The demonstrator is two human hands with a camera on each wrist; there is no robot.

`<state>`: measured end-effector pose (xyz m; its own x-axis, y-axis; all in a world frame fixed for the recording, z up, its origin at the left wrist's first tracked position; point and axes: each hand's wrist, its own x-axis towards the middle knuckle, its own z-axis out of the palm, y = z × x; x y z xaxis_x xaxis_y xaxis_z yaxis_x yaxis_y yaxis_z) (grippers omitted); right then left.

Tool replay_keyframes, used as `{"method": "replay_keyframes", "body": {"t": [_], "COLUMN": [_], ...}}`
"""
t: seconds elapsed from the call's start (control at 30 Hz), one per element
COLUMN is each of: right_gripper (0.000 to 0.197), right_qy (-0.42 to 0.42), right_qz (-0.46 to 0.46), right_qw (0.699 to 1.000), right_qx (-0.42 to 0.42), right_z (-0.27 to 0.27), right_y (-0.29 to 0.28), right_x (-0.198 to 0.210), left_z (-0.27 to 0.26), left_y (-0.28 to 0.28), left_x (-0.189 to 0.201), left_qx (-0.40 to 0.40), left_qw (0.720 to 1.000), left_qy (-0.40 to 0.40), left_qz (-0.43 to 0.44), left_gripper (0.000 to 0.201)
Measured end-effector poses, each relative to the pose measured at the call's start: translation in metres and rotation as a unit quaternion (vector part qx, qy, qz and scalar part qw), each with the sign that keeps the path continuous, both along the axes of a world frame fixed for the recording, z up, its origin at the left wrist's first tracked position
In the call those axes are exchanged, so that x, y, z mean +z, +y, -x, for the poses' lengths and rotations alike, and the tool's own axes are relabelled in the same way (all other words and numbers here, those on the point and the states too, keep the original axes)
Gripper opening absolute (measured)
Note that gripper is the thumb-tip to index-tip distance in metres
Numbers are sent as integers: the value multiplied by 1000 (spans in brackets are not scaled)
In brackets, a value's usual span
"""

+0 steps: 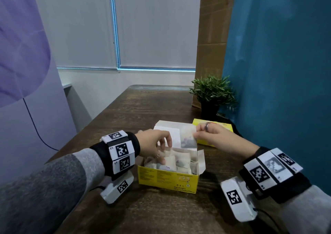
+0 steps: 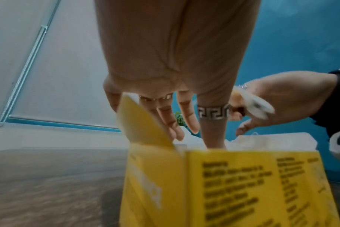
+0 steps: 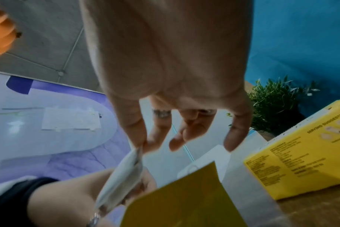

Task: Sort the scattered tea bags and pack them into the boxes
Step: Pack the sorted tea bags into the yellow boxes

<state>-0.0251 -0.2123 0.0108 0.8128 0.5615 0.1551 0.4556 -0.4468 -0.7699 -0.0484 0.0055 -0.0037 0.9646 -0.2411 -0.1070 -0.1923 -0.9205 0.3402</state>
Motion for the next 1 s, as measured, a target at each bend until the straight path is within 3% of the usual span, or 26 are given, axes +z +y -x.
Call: {"method": "replay_keyframes", "body": {"t": [0.13,0.33,0.5,0.63,0.7,0.8,1.0], "right_gripper": [29,18,20,25,27,23,26], "right_qy": [23,-79,-132,-129,-63,63,95], "right_qz": [203,365,329,292,306,226,49], "right_qw": [975,928,932,940,944,971,993], "right_qx": [86,-18,-74,-119,-107,-42,-51], "right_z": [-2,0,1,-4,-1,5,15], "right_y": [9,18,24,6,-2,-4,10], "right_x": [-13,-26,-25,-12,-12,-21,-33], "left_z": [5,17,24,26,27,28,41], "left_y": [8,26,39,42,41,38,37], "left_x": [1,1,-4,-11,-13,-16,-23], "left_qx": [21,71,99,146,154,139,125], "left_qw": [998,994,994,982,974,966,940], "left_qy": [-51,-77,-46,1,4,-21,3], "left_qz": [-24,-18,7,121,166,216,316], "left_gripper": [28,16,32,31,27,27,25]}}
